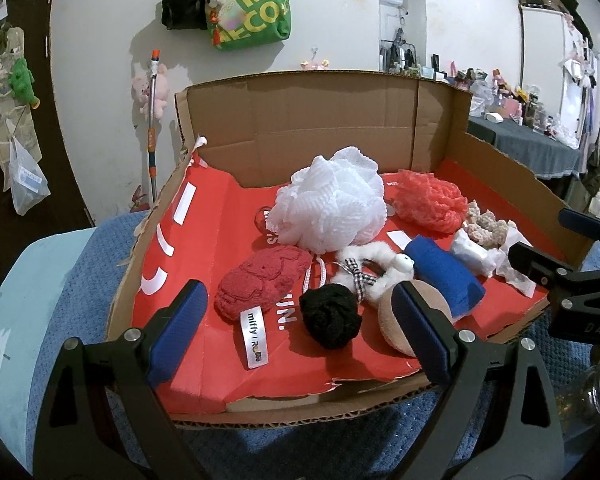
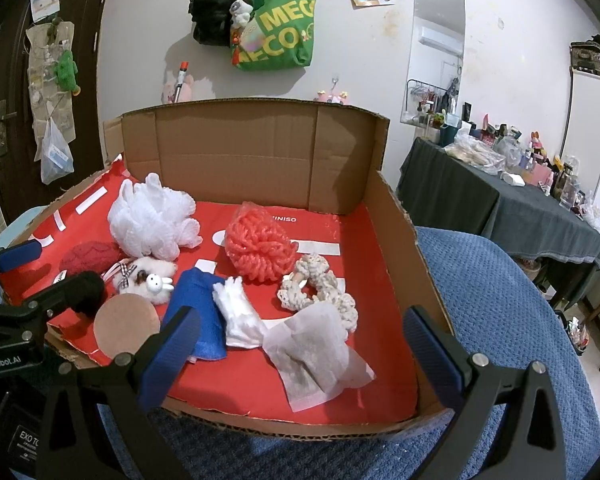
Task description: Organize soft objects
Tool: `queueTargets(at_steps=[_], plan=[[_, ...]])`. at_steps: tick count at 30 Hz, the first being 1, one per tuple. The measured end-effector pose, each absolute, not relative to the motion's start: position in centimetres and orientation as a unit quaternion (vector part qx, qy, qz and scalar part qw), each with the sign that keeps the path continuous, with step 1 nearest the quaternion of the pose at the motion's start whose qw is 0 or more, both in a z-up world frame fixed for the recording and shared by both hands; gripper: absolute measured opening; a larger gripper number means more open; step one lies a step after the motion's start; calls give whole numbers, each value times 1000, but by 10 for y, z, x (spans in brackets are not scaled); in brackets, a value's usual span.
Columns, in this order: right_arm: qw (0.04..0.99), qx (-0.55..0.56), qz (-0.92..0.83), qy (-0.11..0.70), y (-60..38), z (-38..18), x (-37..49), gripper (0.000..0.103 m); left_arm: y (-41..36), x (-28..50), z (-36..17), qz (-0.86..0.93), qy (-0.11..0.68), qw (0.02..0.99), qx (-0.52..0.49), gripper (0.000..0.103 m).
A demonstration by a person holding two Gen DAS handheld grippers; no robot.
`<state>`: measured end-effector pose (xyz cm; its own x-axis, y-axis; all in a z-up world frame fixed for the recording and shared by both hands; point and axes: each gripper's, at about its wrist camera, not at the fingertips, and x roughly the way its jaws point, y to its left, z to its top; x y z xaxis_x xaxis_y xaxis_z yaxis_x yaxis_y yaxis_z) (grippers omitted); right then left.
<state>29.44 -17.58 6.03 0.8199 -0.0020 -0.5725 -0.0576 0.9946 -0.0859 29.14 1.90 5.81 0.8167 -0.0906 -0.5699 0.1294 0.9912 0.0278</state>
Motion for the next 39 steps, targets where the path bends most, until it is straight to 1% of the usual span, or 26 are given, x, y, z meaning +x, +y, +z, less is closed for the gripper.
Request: queueTargets(at_steps=[39], plan=[[952, -52, 13, 301, -174, 60, 295, 103, 18, 293, 58, -65, 295, 952, 37, 94]])
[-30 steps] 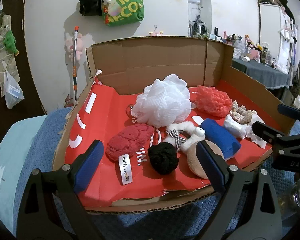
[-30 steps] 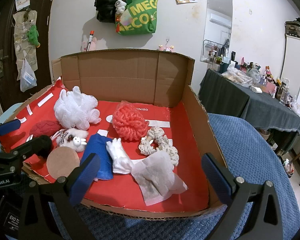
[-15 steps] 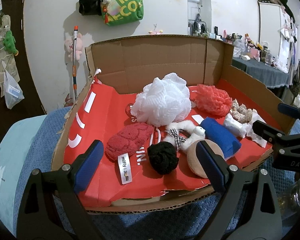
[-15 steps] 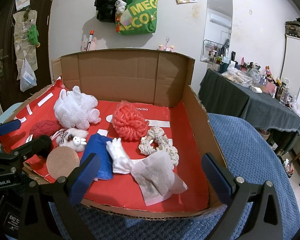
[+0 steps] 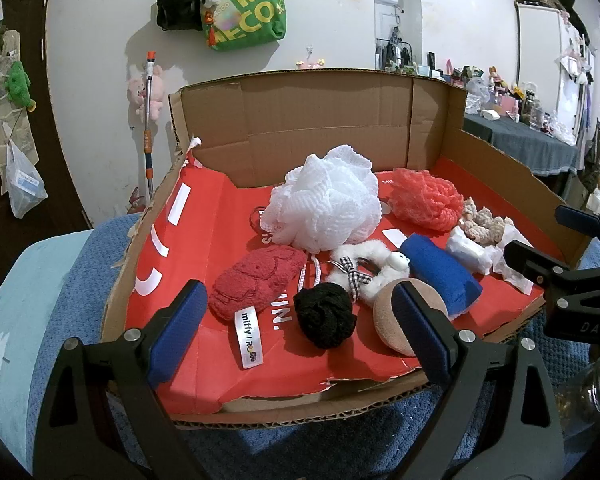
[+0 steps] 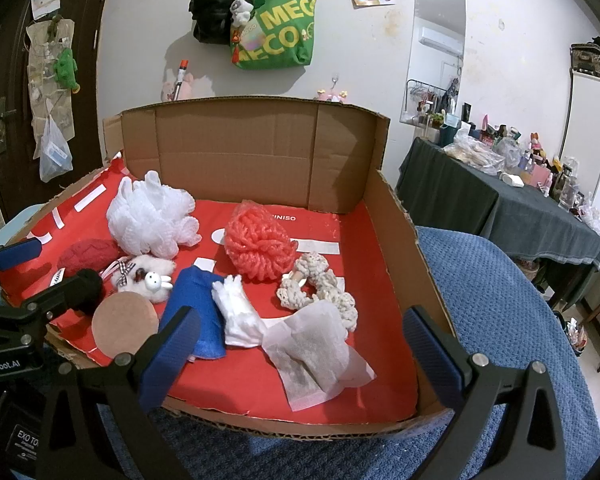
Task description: Organize soft objects
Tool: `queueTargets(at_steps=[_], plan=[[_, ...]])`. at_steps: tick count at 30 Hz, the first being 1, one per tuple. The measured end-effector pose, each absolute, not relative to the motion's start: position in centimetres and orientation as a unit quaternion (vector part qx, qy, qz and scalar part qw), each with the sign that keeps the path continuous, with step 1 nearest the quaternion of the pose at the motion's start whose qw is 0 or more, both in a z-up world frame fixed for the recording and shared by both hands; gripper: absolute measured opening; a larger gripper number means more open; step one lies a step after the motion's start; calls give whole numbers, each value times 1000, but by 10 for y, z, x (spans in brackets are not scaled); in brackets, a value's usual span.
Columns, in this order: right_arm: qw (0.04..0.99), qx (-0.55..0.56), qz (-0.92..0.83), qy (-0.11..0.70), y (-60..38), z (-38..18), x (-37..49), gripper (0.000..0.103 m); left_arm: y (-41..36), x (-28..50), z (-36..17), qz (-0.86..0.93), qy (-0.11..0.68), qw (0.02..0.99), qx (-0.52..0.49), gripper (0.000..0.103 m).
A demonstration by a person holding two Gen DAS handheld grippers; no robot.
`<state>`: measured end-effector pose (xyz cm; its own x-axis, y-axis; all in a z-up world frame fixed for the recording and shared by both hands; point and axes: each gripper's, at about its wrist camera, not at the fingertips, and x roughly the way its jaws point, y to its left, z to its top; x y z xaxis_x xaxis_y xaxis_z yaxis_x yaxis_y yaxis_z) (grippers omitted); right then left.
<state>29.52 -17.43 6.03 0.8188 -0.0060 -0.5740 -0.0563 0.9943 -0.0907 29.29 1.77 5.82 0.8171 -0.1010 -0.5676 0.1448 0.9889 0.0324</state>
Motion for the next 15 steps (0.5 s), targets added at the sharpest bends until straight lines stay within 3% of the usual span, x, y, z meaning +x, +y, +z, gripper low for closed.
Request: queueTargets(at_steps=[15], plan=[[952, -53, 13, 301, -174, 61, 295, 103, 18, 293, 58, -65, 296, 952, 38, 94]])
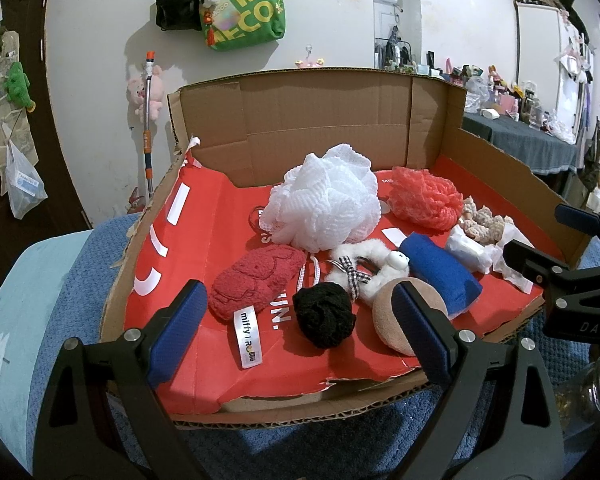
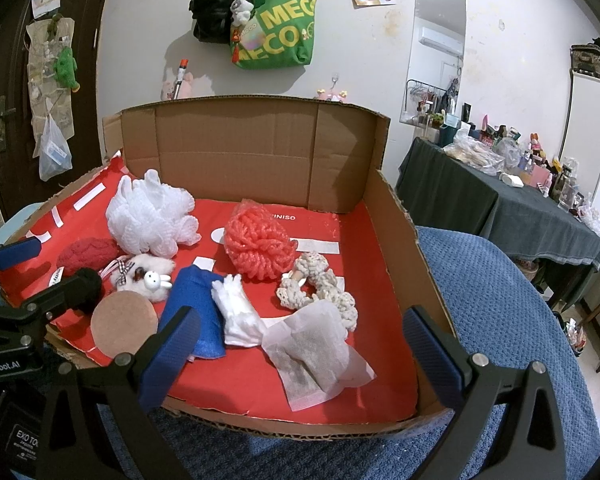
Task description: Organize soft objects
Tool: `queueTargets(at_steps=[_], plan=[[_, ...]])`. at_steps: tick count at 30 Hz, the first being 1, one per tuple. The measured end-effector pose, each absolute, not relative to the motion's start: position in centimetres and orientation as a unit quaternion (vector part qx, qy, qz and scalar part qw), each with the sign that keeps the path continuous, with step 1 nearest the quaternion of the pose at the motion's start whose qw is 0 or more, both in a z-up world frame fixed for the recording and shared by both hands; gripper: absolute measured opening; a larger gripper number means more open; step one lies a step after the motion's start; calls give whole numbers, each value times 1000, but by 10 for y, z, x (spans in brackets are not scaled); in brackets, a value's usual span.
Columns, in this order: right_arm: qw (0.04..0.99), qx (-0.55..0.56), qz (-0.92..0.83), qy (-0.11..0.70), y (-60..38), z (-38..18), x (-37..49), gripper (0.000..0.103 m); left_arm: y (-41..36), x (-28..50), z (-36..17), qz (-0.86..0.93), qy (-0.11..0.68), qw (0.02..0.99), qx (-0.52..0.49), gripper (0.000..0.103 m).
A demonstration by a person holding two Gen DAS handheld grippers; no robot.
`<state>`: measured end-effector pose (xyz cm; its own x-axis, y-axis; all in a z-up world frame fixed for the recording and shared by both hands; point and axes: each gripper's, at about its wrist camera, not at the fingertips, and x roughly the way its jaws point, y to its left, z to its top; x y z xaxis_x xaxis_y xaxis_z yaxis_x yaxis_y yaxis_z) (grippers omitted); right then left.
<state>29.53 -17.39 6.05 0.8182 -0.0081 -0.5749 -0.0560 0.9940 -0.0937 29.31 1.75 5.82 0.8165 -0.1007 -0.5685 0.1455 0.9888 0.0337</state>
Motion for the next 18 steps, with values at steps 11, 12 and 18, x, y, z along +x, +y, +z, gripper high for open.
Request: queueTargets(at_steps=[11, 12, 18], plan=[[952, -54, 12, 301, -174, 61, 295, 103, 17, 293, 58, -64, 297, 952, 38, 94], [952, -54, 12, 302, -174, 61, 295, 103, 17, 293, 58, -65, 297, 952, 38, 94], [952, -54, 12, 302, -173, 61, 295, 103, 17, 293, 58, -65, 297, 952, 39, 94]])
